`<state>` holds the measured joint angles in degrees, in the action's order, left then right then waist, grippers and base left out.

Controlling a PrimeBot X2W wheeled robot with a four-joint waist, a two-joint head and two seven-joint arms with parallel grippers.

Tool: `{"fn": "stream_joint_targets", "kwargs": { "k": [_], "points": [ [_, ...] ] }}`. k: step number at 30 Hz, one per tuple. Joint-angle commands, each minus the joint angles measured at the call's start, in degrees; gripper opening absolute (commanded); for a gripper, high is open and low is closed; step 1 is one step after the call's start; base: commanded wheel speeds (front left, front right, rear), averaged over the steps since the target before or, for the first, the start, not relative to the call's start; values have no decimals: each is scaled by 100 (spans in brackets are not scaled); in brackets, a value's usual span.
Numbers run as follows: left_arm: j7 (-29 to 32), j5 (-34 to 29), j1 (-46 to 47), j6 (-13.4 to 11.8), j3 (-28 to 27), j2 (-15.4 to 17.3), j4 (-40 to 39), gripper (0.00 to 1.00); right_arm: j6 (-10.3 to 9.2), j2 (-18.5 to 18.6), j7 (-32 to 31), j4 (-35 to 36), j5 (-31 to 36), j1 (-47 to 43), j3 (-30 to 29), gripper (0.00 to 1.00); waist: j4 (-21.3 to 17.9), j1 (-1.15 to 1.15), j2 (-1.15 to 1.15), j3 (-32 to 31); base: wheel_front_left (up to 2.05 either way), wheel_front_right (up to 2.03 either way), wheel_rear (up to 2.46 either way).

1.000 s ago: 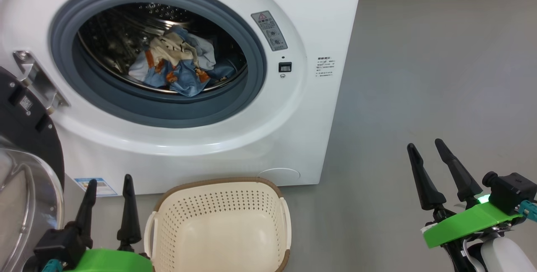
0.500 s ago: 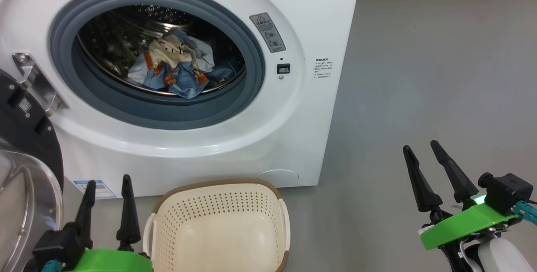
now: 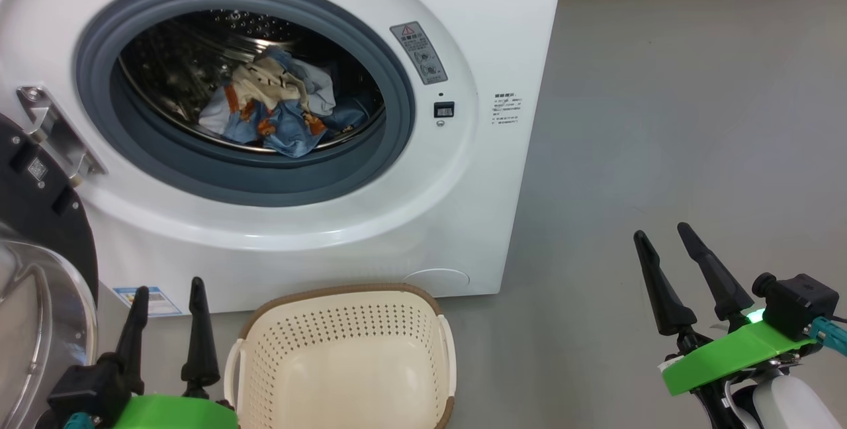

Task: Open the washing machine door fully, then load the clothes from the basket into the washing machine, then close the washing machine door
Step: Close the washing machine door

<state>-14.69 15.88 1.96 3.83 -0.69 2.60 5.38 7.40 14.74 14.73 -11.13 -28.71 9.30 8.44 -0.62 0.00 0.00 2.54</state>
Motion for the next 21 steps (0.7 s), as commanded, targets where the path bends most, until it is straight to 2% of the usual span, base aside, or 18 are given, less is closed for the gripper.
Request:
{"fn": "stream_joint_targets", "kwargs": {
  "k": [1, 13, 21],
  "points": [
    [-30, -18, 32, 19, -194, 47, -114, 100, 9, 69, 27, 124, 2, -16, 119, 100, 0, 0, 0, -2, 0, 0, 0],
    [-30, 12, 51, 58, -257, 36, -101, 100, 9, 67, 27, 130, 2, -10, 114, 100, 17, 0, 0, 10, -22, 22, 0],
    [-30, 60, 63, 80, -272, 32, -98, 100, 9, 60, 27, 113, 1, -3, 97, 100, 28, 0, 0, -9, -140, 140, 0]
  ]
}}
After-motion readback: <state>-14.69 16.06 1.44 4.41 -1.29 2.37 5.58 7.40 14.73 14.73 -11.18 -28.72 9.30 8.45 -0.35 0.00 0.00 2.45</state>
